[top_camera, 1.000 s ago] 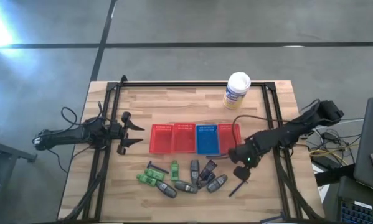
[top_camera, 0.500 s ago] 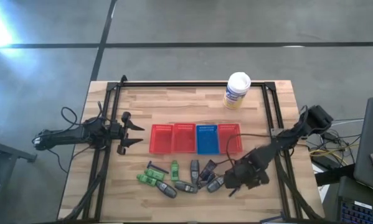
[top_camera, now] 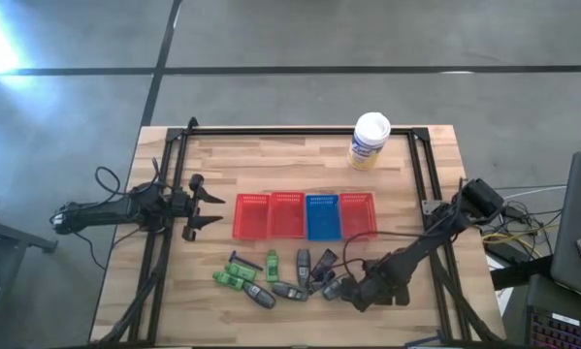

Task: Pick & Place Travel size toiletries
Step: Put the razor into the right red bin

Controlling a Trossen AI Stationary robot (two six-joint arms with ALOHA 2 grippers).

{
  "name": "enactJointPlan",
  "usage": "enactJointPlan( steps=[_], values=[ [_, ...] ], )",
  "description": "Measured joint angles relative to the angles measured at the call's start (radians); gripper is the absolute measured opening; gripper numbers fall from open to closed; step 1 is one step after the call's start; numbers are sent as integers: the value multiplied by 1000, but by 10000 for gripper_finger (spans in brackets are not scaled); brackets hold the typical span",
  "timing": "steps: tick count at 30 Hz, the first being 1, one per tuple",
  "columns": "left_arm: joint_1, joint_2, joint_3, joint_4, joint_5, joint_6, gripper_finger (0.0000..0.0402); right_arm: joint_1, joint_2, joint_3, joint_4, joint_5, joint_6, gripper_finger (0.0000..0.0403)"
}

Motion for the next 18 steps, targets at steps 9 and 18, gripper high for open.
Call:
enactJointPlan(
  steps=[9, 18],
  values=[
    [0, 0, 0, 0, 0, 0, 218, -11, 6, 24, -28, 33, -4, 128],
    [0, 0, 0, 0, 0, 0, 218, -11, 5, 88, -46, 37, -11, 177]
  ],
)
